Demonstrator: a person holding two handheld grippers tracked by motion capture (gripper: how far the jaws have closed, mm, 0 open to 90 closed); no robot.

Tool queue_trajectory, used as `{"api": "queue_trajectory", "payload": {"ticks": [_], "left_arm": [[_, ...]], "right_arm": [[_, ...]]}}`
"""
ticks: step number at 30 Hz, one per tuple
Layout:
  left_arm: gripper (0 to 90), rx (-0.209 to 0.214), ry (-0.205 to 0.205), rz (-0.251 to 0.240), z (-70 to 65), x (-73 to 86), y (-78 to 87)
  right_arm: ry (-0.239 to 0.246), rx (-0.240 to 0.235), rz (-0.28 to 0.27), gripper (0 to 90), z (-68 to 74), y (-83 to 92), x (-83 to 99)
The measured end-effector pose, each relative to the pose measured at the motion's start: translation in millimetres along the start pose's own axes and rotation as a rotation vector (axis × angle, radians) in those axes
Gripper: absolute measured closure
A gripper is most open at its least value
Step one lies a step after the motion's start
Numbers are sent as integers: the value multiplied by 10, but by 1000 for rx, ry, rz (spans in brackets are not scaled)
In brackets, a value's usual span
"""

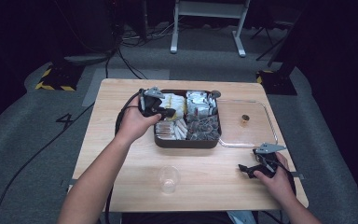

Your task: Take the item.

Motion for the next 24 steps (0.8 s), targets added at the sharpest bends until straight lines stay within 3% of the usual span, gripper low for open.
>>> {"api": "queue_trajectory", "payload": {"ticks": [6, 9, 10, 11, 12, 13, 15, 16, 24], "left_arm": [[900, 12, -10, -16, -178, 114, 198], [900, 1, -58, -47, -350, 199, 336], [900, 1, -58, -47, -350, 199, 336], [900, -3, -72, -60, -450, 247, 390], [900, -3, -72, -60, -450, 247, 390], [900, -2, -81, -68, -547, 297, 438], [900, -4, -88, -72, -589, 320, 459], [900, 2, -96, -74, -676, 369, 489], [900, 50, -76, -49, -935, 601, 498]], "right_arm": [[0, 0, -1, 6, 3, -2, -2], [-4, -2, -1, 6, 9, -4, -3], [-4, -2, -1, 6, 9, -4, -4], [-4, -2, -1, 6, 11, -4, -4], [-4, -2, -1, 6, 10, -5, -4], [-4, -2, -1, 6, 11, -4, -4], [-4, -2, -1, 6, 10, -4, -4], [-4, -2, -1, 5, 11, -4, -4], [-5, -2, -1, 6, 11, -4, -4]]}}
Point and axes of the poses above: each handheld gripper's, and its own axes: y roughly backward along the jaws, x roughly out of its underside, z roughly to its left, the point moved 3 cm from there along -y, roughly forward along the jaws, and after that the axes turned 4 degrees about -x, right-handed, at the moved point
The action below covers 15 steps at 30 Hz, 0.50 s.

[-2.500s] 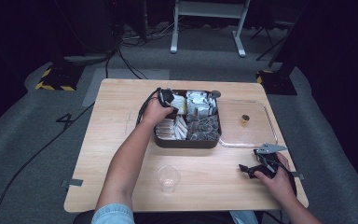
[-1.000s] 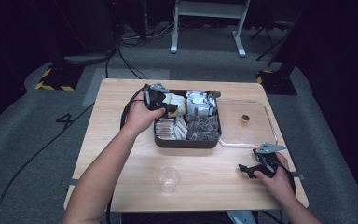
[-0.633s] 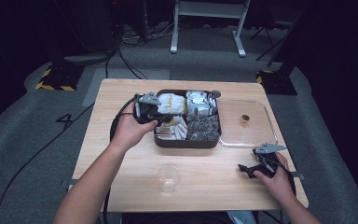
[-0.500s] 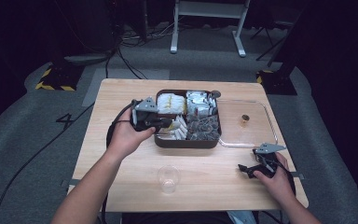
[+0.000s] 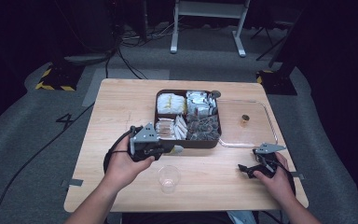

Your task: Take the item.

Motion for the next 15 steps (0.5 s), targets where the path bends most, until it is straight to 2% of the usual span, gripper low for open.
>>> {"api": "queue_trajectory", "payload": {"ticks": [8, 15], "left_arm": [[900, -19, -28, -13, -171, 158, -13], [900, 3, -27, -2, -283, 273, -3]], "right_arm": [[0, 0, 0, 6, 0, 0, 0], [0, 0, 0, 6, 0, 0, 0]]}}
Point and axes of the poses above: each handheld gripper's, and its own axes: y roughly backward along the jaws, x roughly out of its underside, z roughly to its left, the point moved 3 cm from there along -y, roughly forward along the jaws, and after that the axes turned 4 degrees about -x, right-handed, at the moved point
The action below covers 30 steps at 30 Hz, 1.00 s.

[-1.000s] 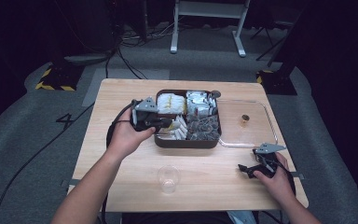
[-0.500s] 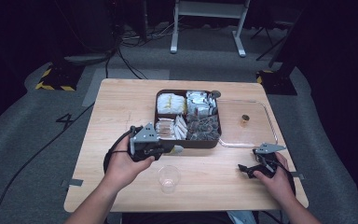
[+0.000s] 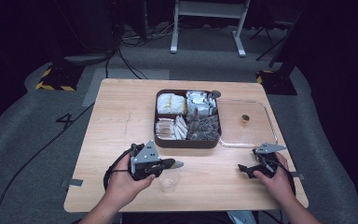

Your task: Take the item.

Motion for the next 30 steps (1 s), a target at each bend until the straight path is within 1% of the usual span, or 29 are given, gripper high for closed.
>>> {"api": "queue_trajectory", "payload": {"ticks": [4, 7, 10, 15, 20, 21, 22, 23, 25, 26, 30], "left_arm": [[900, 2, 17, 18, -5, 87, 23], [900, 2, 14, 26, -11, 128, 21], [900, 7, 20, 31, -19, 168, 7], [900, 21, 27, 47, -22, 230, -24], [887, 18, 23, 38, -12, 248, -27], [799, 18, 36, 23, -12, 243, -26], [684, 20, 46, -2, -14, 232, -23], [607, 21, 46, -7, -17, 228, -18], [571, 37, 56, -15, -31, 214, -10], [559, 37, 56, -15, -31, 214, -10], [536, 16, 39, -10, 17, 206, -29]], "right_arm": [[0, 0, 0, 5, 0, 0, 0], [0, 0, 0, 6, 0, 0, 0], [-1, 2, 0, 5, 2, -1, -1], [-3, 4, 0, 5, 6, -3, -2], [-4, 4, 0, 5, 6, -3, -2], [-4, 4, 0, 5, 6, -3, -2], [-4, 4, 0, 6, 7, -3, -2], [-4, 4, 0, 6, 6, -3, -2], [-3, 4, 0, 5, 6, -3, -2], [-4, 4, 0, 6, 6, -3, -2], [-5, 3, 0, 5, 7, -3, -2]]}}
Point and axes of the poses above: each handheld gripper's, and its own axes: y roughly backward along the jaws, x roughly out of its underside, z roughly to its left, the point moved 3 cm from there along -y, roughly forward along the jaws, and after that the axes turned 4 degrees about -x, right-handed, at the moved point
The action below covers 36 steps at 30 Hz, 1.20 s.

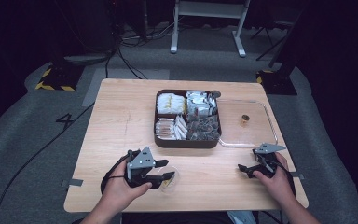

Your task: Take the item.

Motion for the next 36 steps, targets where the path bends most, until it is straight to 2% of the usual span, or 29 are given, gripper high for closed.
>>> {"api": "queue_trajectory", "payload": {"ticks": [1, 8, 11, 14, 17, 20, 22, 23, 27, 30, 31, 32, 34, 35, 36], "left_arm": [[505, -10, 1, -3, 27, -8, -4], [486, -62, -1, -7, 197, -81, 22], [470, -86, 16, -21, 256, -86, 48], [461, -144, 26, -22, 347, -43, 106], [460, -175, 50, -24, 426, 18, 179], [434, -217, 52, -13, 490, 68, 252], [406, -258, 68, -1, 555, 120, 324], [397, -258, 68, -1, 555, 120, 324], [385, -320, 93, 22, 682, 209, 435], [374, -342, 120, 33, 759, 292, 485], [364, -349, 130, 52, 803, 352, 501], [364, -349, 130, 52, 803, 352, 501], [345, -360, 133, 82, 856, 423, 509], [341, -377, 128, 117, 918, 501, 516], [340, -377, 128, 117, 918, 501, 516]], "right_arm": [[1, 0, 0, 6, -1, -1, 0], [1, 0, 0, 6, -1, 0, 0], [1, 0, 0, 6, -1, -1, 0], [2, -1, 0, 6, -1, -2, -1], [8, -4, 0, 5, -3, -7, -6], [10, -4, 1, 5, -2, -8, -8], [10, -4, 1, 5, -3, -8, -7], [10, -4, 1, 5, -3, -8, -7], [9, -5, 1, 6, -2, -8, -8], [10, -4, 1, 6, -3, -8, -7], [11, -4, 2, 5, -3, -9, -8], [11, -4, 2, 6, -3, -9, -8], [11, -4, 2, 5, -3, -9, -8], [11, -6, 1, 6, 0, -8, -8], [12, -7, 0, 5, 2, -8, -7]]}}
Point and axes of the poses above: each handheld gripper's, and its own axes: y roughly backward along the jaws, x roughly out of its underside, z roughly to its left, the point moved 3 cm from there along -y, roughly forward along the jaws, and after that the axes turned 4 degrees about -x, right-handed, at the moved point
